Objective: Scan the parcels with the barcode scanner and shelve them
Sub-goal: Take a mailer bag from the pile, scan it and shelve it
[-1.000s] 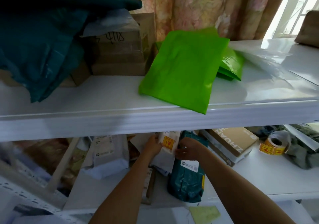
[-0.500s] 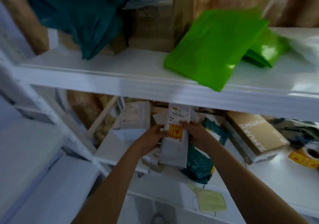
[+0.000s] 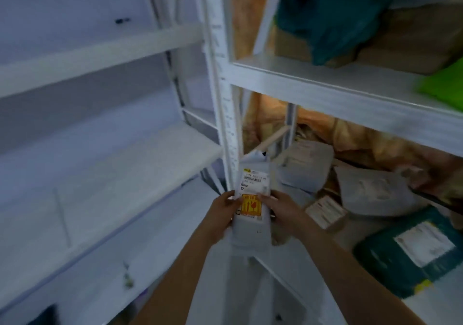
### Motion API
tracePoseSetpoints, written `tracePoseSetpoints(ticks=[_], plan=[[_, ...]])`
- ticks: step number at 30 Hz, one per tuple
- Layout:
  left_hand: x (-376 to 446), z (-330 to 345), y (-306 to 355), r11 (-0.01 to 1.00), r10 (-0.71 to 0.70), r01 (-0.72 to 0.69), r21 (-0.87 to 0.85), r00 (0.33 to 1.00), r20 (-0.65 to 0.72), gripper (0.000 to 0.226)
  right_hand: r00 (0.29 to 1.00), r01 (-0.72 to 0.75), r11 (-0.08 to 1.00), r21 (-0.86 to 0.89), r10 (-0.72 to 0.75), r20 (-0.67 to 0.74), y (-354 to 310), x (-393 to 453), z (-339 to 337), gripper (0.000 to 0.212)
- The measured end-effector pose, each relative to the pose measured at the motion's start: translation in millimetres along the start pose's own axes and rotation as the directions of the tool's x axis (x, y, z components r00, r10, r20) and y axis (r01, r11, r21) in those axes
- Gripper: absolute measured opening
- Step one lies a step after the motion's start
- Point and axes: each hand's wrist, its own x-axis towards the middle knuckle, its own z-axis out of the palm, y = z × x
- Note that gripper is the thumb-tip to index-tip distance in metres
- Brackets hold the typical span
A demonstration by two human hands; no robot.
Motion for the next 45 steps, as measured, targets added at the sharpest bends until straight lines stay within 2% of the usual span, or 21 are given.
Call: tracePoseSetpoints(ticks=[7,15,19,25,32,37,45], plan=[[-90,-154,-5,0.992,0.069,-0.092,-0.089,0.969,-0.235,0.029,0.965,0.024,0.988,-0.152,0.017,0.263,24,-1,170,0.038],[-217,-319,-36,0.966,0.073,-0.184,-0.179,0.865,-0.497,0.028,0.849,0.041,0.966,-0.256,0.101,0.519,80,-42,373,0.035],[-267,-381,-50,0.953,0.05,-0.215,-0.211,0.804,-0.593,0.029,0.808,0.003,0.959,-0.282,0.164,0.566,112,-62,454,0.032],[-313,-458,-73,0.931,-0.006,-0.256,-0.259,0.701,-0.714,0.029,0.688,0.003,0.911,-0.413,0.298,0.662,150,-67,547,0.04],[-314,-543,-91,0.912,-0.075,-0.266,-0.311,0.638,-0.766,0.029,0.654,0.013,0.89,-0.456,0.337,0.677,184,-36,637,0.033],[-300,-618,-87,0.928,-0.134,-0.208,-0.309,0.588,-0.798,0.023,0.63,-0.005,0.884,-0.467,0.366,0.685,200,6,710,0.032],[-289,-740,-81,0.967,-0.194,-0.027,-0.254,0.568,-0.8,0.023,0.575,-0.004,0.851,-0.526,0.432,0.695,217,59,822,0.039]])
